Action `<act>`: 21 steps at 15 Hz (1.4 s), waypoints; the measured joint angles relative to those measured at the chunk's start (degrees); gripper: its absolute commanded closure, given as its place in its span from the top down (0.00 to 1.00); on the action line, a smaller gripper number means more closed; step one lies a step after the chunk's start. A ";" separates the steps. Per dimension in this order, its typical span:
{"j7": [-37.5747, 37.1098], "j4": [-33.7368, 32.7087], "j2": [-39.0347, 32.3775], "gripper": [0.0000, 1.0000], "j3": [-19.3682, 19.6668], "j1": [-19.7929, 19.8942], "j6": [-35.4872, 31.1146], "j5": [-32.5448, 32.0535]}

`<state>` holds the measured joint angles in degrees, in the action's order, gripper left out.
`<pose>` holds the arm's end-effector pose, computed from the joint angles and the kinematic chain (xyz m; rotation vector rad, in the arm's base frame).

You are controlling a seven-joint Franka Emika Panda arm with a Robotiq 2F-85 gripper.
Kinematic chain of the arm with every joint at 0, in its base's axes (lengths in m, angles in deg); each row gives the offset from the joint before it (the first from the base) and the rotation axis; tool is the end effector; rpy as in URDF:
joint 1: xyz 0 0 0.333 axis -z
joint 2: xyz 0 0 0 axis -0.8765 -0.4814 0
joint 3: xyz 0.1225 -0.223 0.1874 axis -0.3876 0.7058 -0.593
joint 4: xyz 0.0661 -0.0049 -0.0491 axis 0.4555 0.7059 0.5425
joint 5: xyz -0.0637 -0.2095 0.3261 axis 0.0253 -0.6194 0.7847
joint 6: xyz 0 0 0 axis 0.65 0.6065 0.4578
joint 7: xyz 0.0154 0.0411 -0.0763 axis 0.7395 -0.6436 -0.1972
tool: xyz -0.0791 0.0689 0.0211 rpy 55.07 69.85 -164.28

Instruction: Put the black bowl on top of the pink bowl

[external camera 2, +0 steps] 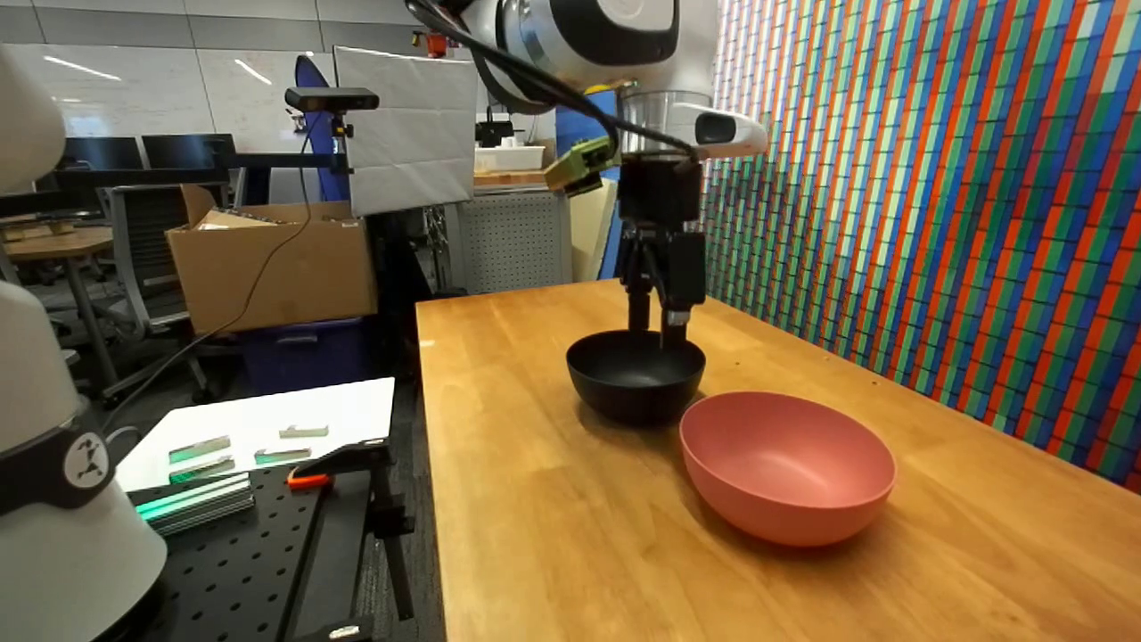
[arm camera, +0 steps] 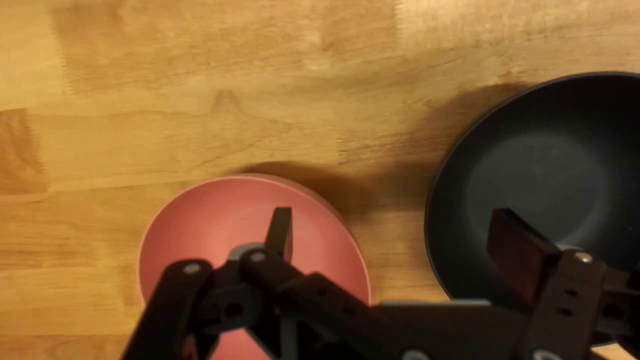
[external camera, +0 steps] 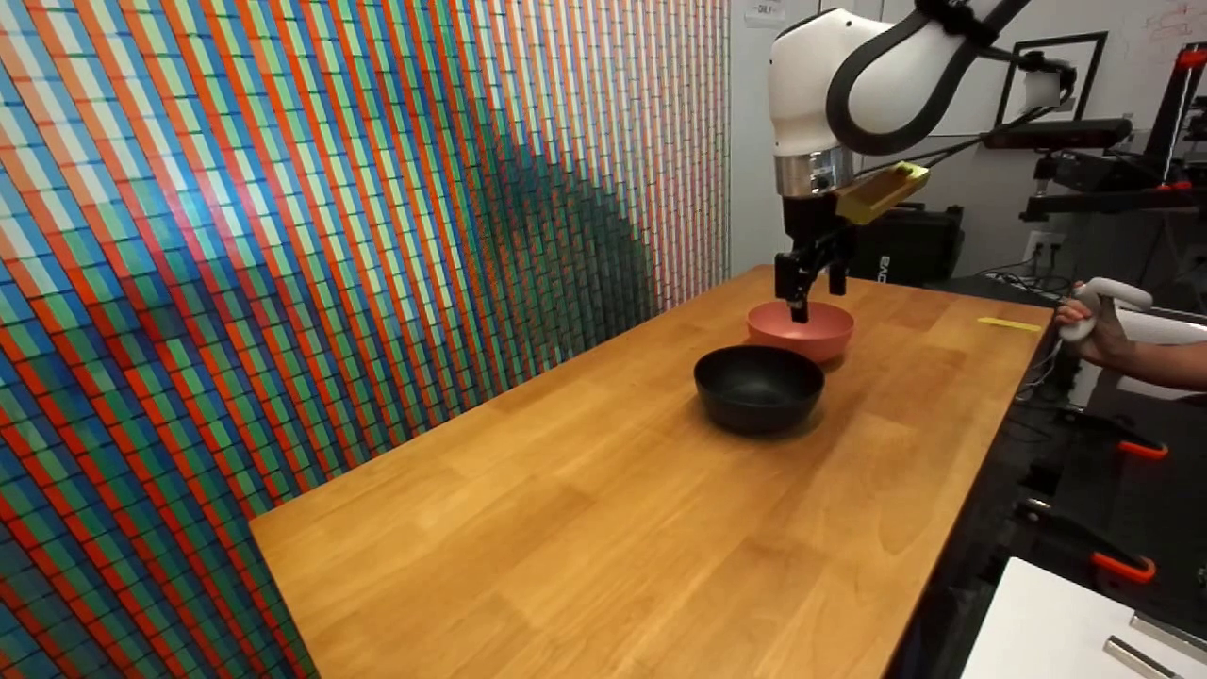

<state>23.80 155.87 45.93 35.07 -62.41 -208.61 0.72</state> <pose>0.5091 0.0726 0.2829 2.9842 -0.0798 -0.0849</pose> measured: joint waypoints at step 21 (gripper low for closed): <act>-4.97 -7.65 -16.34 0.01 7.97 -10.28 -12.57 0.00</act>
<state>18.83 148.22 29.60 43.03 -72.70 -221.18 0.73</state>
